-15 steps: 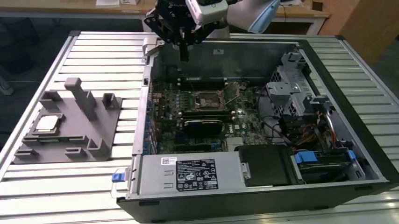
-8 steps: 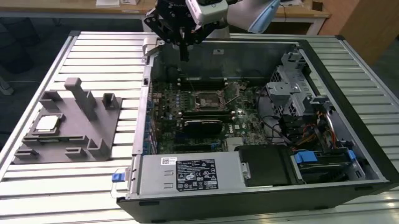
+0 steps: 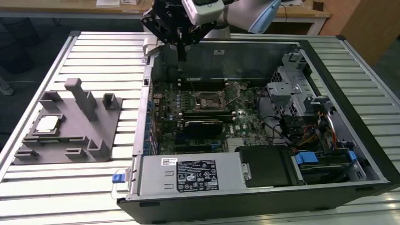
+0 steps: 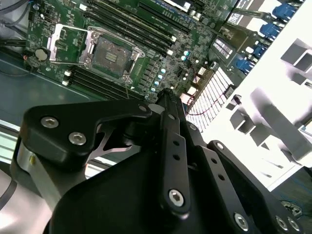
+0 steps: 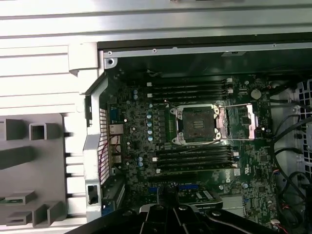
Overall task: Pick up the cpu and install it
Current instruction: 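Reach for the cpu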
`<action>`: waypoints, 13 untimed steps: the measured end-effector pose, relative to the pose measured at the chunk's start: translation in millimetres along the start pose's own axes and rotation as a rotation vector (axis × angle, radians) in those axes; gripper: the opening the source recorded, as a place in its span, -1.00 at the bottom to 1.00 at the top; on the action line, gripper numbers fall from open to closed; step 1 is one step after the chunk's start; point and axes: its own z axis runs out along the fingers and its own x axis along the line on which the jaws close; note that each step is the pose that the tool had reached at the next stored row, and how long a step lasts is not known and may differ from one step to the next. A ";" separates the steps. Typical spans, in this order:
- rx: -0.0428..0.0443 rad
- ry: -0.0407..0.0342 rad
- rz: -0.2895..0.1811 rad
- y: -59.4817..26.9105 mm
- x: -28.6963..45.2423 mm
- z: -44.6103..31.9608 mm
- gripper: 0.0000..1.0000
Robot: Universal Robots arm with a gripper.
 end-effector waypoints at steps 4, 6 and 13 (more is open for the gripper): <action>0.0000 -0.0008 0.001 -0.5 7.0 -0.2 -0.79; -0.0001 -0.0012 0.001 -0.8 10.8 -0.3 -0.79; -0.0001 -0.0031 0.003 -2.0 26.6 -0.7 -0.79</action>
